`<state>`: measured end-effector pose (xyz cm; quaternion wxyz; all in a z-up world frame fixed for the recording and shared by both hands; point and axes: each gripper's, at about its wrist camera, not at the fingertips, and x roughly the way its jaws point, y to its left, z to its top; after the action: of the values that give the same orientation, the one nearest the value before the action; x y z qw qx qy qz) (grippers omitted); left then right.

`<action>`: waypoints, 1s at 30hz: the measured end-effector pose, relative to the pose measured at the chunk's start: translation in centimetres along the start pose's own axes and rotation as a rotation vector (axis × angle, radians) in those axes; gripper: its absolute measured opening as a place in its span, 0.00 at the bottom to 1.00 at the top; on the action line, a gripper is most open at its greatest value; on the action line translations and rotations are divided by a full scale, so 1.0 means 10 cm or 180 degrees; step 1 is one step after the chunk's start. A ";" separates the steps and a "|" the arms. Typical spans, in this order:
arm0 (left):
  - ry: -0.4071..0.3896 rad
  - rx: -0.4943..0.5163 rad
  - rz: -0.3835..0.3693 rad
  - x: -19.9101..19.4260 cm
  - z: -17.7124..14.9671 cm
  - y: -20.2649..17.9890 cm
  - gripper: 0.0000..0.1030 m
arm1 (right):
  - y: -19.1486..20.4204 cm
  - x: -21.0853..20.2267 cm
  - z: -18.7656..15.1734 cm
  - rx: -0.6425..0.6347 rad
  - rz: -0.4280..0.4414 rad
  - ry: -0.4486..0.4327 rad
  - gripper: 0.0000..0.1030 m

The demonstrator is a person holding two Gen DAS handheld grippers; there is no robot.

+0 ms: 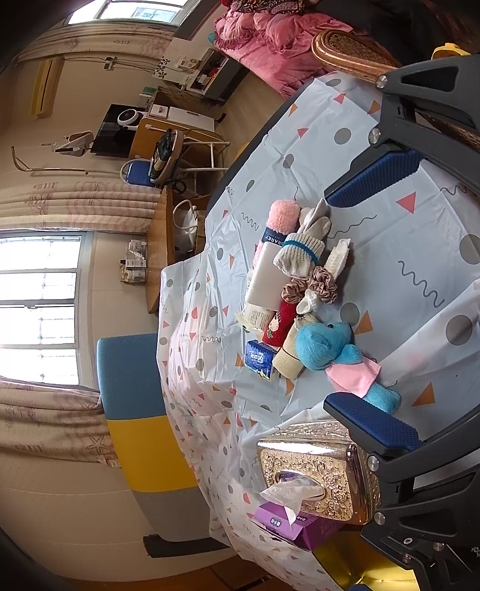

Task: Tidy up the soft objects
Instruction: 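Move both tools toward the pile of soft items on the bed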

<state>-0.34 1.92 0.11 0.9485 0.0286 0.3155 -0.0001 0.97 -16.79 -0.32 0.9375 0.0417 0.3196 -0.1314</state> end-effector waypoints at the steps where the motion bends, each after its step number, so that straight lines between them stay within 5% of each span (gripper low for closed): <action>1: 0.0003 0.0003 -0.0002 0.00 0.00 0.00 1.00 | -0.01 0.00 0.01 0.0005 0.0002 0.0000 0.99; 30: 0.0073 0.0110 -0.0054 0.04 -0.04 -0.10 1.00 | -0.26 0.17 0.14 0.0149 -0.0043 -0.0046 0.99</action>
<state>-0.29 0.93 -0.47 0.9442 0.0424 0.3265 -0.0133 2.38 -19.88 -0.22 0.9376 0.0605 0.3099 -0.1455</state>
